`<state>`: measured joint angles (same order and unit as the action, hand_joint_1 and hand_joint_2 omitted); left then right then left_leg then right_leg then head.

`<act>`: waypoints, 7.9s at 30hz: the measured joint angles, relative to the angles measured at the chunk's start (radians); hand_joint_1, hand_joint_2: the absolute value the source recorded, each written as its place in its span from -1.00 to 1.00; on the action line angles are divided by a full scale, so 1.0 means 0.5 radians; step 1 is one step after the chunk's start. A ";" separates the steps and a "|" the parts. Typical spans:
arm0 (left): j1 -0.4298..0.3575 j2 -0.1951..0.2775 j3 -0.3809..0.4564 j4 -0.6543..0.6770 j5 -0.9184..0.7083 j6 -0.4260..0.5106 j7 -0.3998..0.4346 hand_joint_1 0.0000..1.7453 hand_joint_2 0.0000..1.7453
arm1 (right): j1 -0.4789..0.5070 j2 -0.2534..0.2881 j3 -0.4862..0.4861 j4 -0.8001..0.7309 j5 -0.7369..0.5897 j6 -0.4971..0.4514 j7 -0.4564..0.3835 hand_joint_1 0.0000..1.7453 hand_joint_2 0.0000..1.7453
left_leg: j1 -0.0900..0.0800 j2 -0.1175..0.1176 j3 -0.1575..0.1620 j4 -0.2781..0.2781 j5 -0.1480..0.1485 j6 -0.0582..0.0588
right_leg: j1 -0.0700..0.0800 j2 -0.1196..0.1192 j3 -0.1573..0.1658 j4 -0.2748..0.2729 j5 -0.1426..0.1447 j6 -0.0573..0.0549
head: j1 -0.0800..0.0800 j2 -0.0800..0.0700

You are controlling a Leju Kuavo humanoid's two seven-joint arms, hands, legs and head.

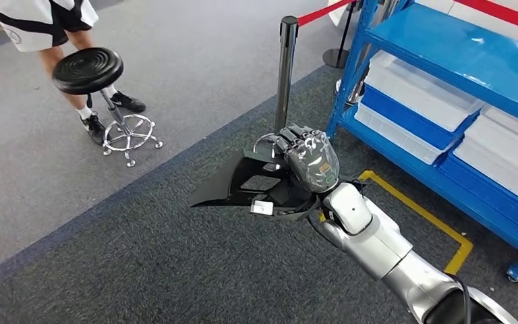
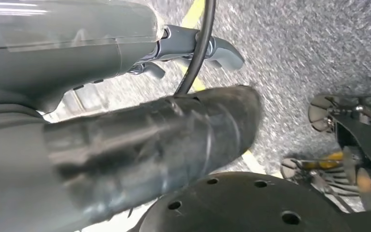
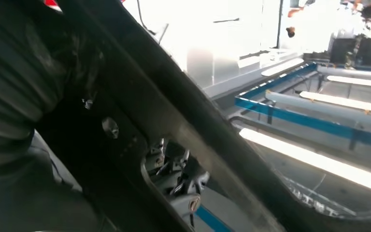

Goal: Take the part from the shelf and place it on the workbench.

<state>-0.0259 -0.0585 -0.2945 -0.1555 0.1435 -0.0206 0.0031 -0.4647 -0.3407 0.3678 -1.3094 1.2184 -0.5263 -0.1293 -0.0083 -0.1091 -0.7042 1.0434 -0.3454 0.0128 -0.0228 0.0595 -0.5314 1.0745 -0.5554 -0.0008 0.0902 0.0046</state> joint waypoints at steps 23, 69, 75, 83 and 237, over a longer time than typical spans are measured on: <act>0.002 0.007 0.001 -0.002 0.021 -0.032 -0.033 -1.00 -1.00 | -0.029 0.006 0.024 0.031 0.001 0.002 0.012 1.00 1.00 | -0.018 0.174 0.251 -0.120 -0.185 0.085 | 0.008 -0.122 -0.409 0.481 -0.058 0.032 | -0.002 -0.001; 0.018 0.004 0.005 -0.002 0.030 -0.053 -0.063 -1.00 -1.00 | -0.143 0.007 0.068 0.070 0.005 0.016 0.018 1.00 1.00 | 0.032 0.200 -0.103 0.495 -0.408 -0.048 | 0.009 -0.196 -0.076 -0.120 0.178 -0.057 | -0.002 0.000; 0.020 0.002 0.004 -0.002 0.030 -0.060 -0.055 -1.00 -1.00 | -0.170 0.002 0.082 0.067 0.003 0.027 0.022 1.00 1.00 | 0.055 0.338 0.161 -0.028 -0.154 -0.066 | 0.006 -0.323 -0.057 -0.095 0.136 0.010 | 0.001 0.000; 0.013 0.008 0.005 -0.002 0.031 -0.064 -0.055 -1.00 -1.00 | -0.214 -0.020 0.102 0.056 -0.014 0.064 0.030 1.00 1.00 | 0.029 0.174 0.188 -0.071 -0.148 0.051 | -0.013 -0.150 -0.247 0.355 -0.112 0.053 | 0.003 0.000; 0.016 0.055 0.029 0.000 0.154 -0.147 -0.061 -1.00 -1.00 | -1.690 -0.042 1.156 0.733 -0.567 1.255 0.229 1.00 1.00 | 0.020 0.177 0.165 -0.110 -0.084 0.069 | 0.018 -0.137 -0.269 0.342 -0.077 0.046 | -0.009 -0.001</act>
<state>-0.0179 -0.0312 -0.2800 -0.1556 0.2206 -0.0940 -0.0275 -1.3098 -0.3618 0.9461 -0.9429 0.9347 0.1013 -0.0150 0.0017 -0.0203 -0.6218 0.9882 -0.3872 0.0475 -0.0140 -0.0092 -0.6660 1.2453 -0.5940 0.0220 0.0856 0.0042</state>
